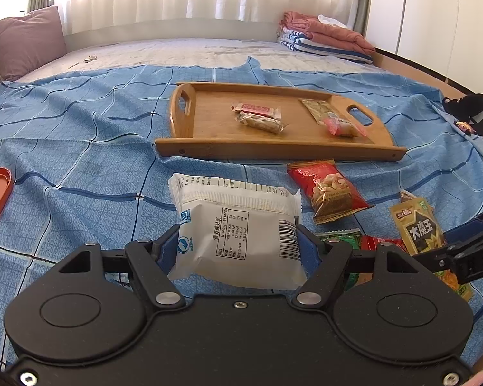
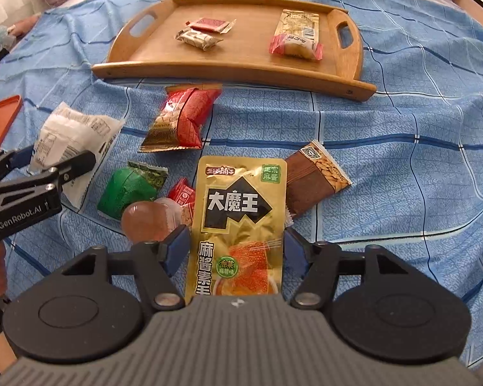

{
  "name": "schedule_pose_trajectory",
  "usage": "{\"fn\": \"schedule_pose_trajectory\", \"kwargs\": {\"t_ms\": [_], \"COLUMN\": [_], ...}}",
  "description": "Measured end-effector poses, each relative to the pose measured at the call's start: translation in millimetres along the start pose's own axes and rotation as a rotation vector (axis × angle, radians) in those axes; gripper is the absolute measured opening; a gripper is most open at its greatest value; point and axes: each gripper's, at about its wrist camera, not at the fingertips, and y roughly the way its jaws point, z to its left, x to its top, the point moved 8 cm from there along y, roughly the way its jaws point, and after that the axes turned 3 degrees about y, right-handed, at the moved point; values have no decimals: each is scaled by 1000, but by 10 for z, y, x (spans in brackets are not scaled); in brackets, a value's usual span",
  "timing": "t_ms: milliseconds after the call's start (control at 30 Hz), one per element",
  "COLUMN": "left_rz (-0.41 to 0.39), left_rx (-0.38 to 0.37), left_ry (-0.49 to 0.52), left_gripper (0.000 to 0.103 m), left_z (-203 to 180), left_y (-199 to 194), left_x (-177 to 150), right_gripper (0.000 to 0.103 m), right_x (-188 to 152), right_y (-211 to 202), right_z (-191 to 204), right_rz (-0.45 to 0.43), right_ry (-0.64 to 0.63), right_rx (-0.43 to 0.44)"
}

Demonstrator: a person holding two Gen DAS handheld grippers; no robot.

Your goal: Organize snacks

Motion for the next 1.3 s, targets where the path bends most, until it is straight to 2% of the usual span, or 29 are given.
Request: {"fn": "schedule_pose_trajectory", "kwargs": {"t_ms": [300,467,500,900,933,967,1000,1100,1200,1233,1300], "left_rz": [19,14,11,-13,-15,-17,-20,-33,-46,-50,-50], "left_rx": [-15,-21,-22,-43,-40,-38,-38,-40,-33,-35,-39], "left_ry": [-6,0,1,-5,-8,-11,-15,-33,-37,-38,-36], "left_gripper": [71,71,71,71,71,71,71,71,71,71,71], "left_z": [-37,-77,-84,-84,-74,-61,-49,-7,15,20,14], "left_y": [24,11,4,-96,-104,-107,-111,-116,-125,-129,-133], "left_x": [23,63,74,312,356,401,449,592,685,705,706], "right_gripper": [75,74,65,63,60,39,28,26,30,37,63], "right_x": [-58,-99,-98,57,87,119,150,264,298,284,211], "right_y": [56,21,10,-271,-299,-322,-341,-388,-385,-381,-363], "right_z": [68,76,71,-9,-30,-54,-79,-161,-189,-178,-103], "right_rz": [40,24,25,-56,-68,-76,-80,-105,-101,-96,-86], "right_ry": [-28,-27,-13,39,44,52,67,106,92,75,18], "right_rx": [-31,-30,-17,13,8,4,9,17,10,11,30]}}
